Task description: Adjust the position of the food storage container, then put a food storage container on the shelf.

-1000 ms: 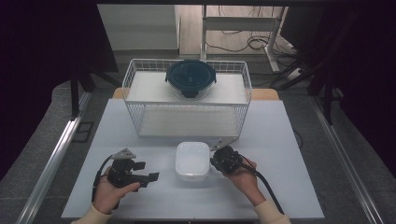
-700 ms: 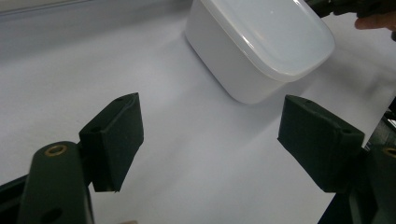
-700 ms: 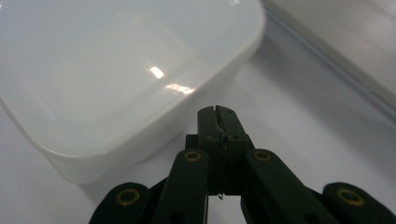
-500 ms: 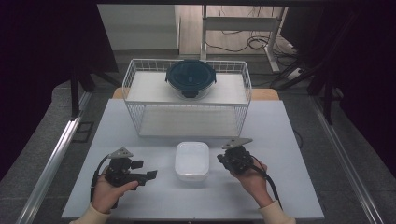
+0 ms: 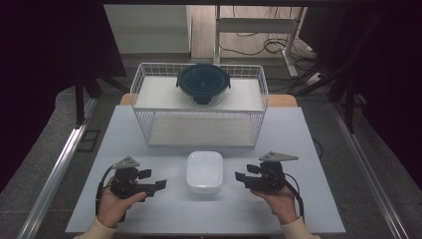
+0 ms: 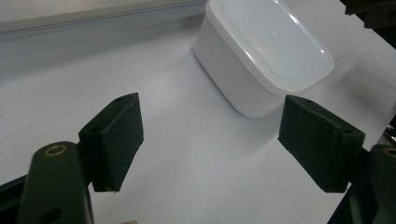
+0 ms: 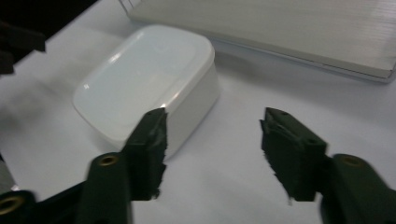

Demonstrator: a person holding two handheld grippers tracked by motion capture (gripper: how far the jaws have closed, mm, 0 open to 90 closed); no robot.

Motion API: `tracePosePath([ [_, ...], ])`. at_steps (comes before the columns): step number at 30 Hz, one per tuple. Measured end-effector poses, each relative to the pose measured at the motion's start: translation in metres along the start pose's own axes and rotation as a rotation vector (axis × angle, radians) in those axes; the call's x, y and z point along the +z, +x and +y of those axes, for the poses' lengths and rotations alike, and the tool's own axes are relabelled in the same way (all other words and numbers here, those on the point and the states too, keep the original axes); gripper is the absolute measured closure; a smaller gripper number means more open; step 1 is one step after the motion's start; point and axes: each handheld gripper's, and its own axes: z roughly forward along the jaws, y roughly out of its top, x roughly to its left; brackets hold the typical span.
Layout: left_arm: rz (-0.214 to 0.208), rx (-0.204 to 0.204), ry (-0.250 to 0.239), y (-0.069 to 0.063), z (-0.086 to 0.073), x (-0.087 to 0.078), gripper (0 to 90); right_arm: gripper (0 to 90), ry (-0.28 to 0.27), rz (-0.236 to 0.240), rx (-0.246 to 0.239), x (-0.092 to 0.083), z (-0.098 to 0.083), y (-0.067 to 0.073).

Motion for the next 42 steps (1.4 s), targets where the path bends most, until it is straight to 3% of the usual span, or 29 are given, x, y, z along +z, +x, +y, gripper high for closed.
tracePosePath([
  [4,0.002,-0.011,-0.008,0.002,-0.001,-0.001,21.1,31.2,-0.016,0.010,0.020,-0.001,0.000,-0.003],
  [9,0.002,-0.015,-0.018,0.000,-0.001,-0.003,20.9,28.9,-0.031,0.055,0.060,-0.001,0.001,-0.007],
  [18,-0.013,-0.022,-0.016,-0.003,0.004,0.002,22.0,30.7,-0.013,0.077,0.057,0.000,0.001,-0.005],
  [26,-0.013,-0.070,-0.034,-0.001,0.026,0.005,22.1,31.5,-0.025,0.081,0.052,-0.001,0.016,-0.001],
  [33,-0.064,-0.104,-0.018,-0.001,0.038,0.014,22.1,31.9,-0.021,0.085,0.086,0.004,0.020,-0.002],
  [38,-0.126,-0.128,0.010,-0.004,0.050,0.026,22.1,31.9,-0.013,0.091,0.088,0.016,0.027,0.003],
  [42,-0.149,-0.146,0.009,-0.004,0.056,0.036,22.6,32.5,-0.001,0.102,0.106,0.028,0.031,0.006],
])
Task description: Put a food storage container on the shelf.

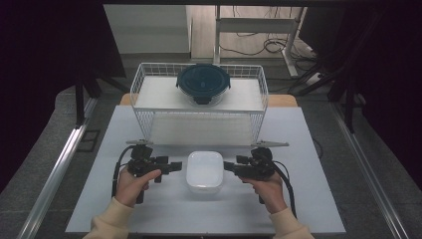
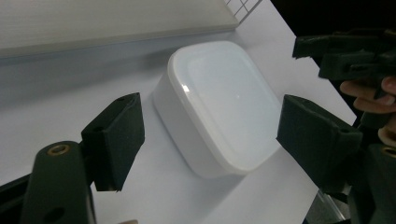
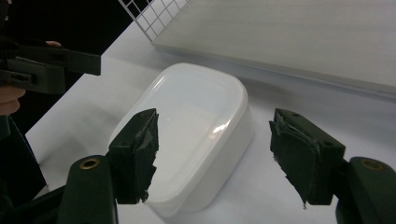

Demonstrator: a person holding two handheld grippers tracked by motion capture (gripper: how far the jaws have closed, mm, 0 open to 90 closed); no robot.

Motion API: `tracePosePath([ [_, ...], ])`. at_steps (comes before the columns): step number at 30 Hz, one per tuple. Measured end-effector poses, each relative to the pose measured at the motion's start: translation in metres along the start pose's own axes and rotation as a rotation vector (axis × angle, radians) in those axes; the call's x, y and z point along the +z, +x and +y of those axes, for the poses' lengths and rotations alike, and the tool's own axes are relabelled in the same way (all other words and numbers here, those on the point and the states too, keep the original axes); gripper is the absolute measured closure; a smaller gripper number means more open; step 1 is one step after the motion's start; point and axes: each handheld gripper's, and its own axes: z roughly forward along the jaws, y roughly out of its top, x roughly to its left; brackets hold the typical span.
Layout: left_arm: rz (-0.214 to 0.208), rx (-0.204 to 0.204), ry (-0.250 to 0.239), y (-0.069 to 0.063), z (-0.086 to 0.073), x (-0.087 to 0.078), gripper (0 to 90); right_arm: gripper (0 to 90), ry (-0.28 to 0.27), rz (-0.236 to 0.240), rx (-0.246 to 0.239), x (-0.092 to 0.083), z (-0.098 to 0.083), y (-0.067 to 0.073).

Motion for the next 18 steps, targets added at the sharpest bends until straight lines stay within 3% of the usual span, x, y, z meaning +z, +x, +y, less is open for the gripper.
tracePosePath([
  [6,-0.013,-0.023,0.011,0.004,0.002,0.013,23.8,32.6,0.027,0.008,0.030,0.010,0.000,-0.003],
  [9,-0.054,-0.045,0.024,0.008,0.001,0.020,25.4,32.9,0.031,0.020,0.037,0.014,-0.003,-0.003],
  [18,-0.030,-0.049,0.058,0.014,-0.004,0.030,26.3,34.3,0.060,0.025,0.048,0.024,-0.010,-0.003],
])
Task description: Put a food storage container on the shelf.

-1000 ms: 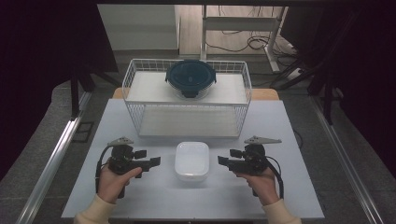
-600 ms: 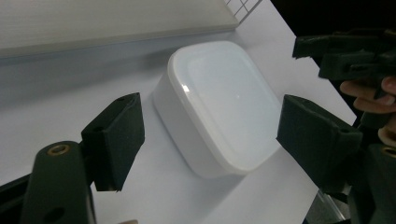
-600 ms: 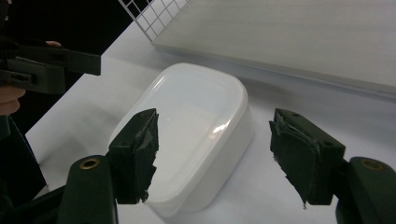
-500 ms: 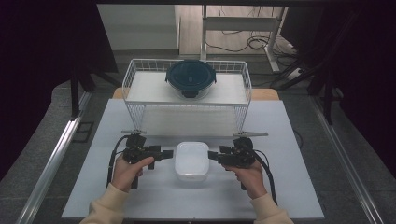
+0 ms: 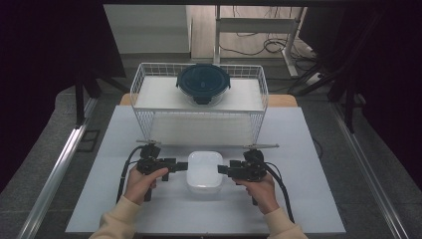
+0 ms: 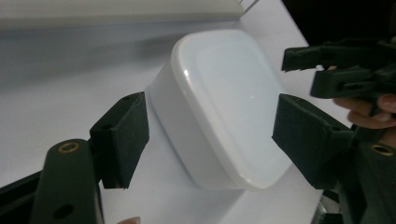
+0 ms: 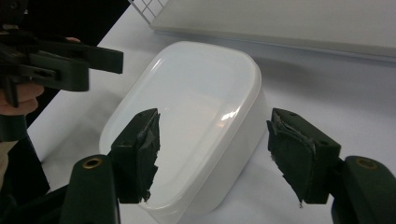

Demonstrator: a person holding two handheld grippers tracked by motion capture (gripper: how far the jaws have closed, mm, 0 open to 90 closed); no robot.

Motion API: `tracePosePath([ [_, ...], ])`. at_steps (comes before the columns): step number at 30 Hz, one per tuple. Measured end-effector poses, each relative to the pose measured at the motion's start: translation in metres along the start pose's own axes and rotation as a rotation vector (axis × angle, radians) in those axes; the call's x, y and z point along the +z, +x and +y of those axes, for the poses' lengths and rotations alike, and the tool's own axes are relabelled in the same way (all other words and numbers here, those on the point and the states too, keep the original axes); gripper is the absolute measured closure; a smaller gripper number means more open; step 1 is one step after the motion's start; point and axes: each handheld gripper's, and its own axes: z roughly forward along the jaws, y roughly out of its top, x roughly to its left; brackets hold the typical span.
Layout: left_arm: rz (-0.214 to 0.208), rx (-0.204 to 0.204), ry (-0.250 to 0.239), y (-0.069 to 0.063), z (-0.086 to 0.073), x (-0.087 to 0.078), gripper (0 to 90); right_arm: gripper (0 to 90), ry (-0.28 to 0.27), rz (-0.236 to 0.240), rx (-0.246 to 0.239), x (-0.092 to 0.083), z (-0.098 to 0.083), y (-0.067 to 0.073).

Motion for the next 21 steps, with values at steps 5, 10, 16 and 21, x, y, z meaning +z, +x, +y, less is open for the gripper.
tracePosePath([
  [5,-0.036,-0.002,0.033,0.002,-0.001,0.010,28.6,34.5,0.026,0.013,0.005,0.006,-0.001,-0.001],
  [10,-0.080,-0.073,0.047,0.012,-0.004,0.016,32.1,35.7,0.038,0.027,0.023,0.011,-0.003,-0.003],
  [16,-0.124,-0.091,0.061,0.017,-0.006,0.020,40.5,37.8,0.040,0.045,0.083,0.015,-0.006,-0.007],
  [21,-0.157,-0.095,0.083,0.017,-0.007,0.025,48.7,40.2,0.046,0.042,0.096,0.018,-0.007,-0.008],
])
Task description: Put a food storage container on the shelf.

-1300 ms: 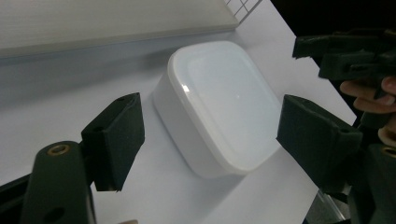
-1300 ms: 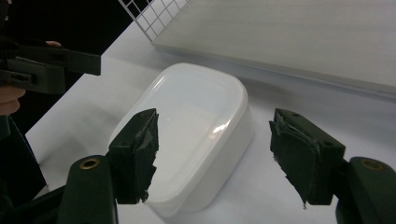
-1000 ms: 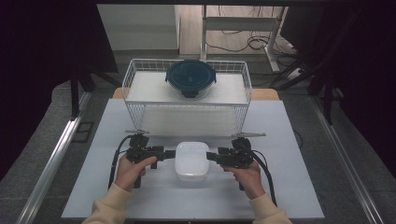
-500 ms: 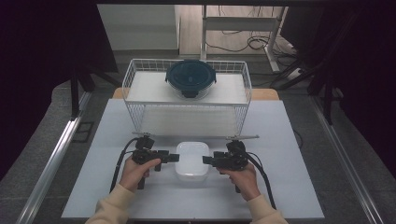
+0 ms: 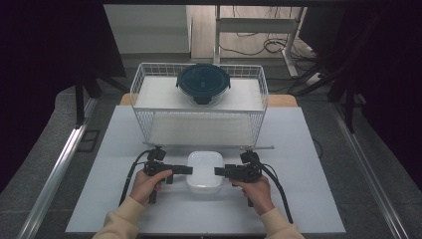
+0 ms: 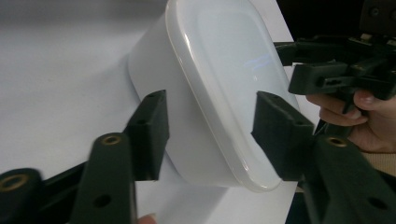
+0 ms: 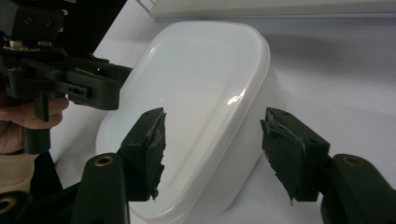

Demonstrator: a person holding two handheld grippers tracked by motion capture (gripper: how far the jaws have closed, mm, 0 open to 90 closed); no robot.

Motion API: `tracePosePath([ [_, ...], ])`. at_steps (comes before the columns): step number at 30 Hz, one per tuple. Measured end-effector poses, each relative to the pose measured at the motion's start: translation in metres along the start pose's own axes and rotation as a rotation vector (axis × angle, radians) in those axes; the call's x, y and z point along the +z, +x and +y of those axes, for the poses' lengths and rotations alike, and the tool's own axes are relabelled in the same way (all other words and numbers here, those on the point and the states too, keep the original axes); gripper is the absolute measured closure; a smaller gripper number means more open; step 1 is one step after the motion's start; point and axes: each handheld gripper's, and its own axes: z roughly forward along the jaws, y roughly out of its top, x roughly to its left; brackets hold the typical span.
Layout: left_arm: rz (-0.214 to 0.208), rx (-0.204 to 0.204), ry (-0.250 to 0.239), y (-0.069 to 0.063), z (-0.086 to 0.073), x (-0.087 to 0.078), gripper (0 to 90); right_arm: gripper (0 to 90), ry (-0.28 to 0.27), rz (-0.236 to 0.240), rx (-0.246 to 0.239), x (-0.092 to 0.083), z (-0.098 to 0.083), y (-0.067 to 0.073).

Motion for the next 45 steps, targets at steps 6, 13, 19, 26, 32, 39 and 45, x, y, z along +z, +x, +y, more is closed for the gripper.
tracePosePath([
  [6,-0.002,-0.013,-0.018,-0.001,-0.001,-0.002,60.0,52.9,0.003,0.031,0.045,0.002,-0.002,-0.003],
  [13,0.012,-0.004,-0.038,-0.006,-0.002,-0.008,68.1,66.8,-0.015,0.050,0.106,-0.006,-0.003,-0.004],
  [19,0.007,0.016,-0.063,-0.013,-0.004,-0.015,74.0,72.6,-0.030,0.060,0.090,-0.013,-0.002,-0.001],
  [26,0.011,0.055,-0.093,-0.022,-0.005,-0.022,79.8,78.5,-0.048,0.064,0.043,-0.020,0.000,0.004],
  [32,-0.009,0.073,-0.108,-0.025,-0.005,-0.027,79.9,78.6,-0.062,0.072,0.016,-0.025,0.001,0.008],
  [39,0.005,0.153,-0.154,-0.046,-0.003,-0.042,79.9,79.0,-0.106,0.080,-0.057,-0.041,0.008,0.024],
  [45,0.010,0.192,-0.184,-0.058,-0.002,-0.052,79.7,79.3,-0.140,0.090,-0.110,-0.054,0.012,0.039],
])
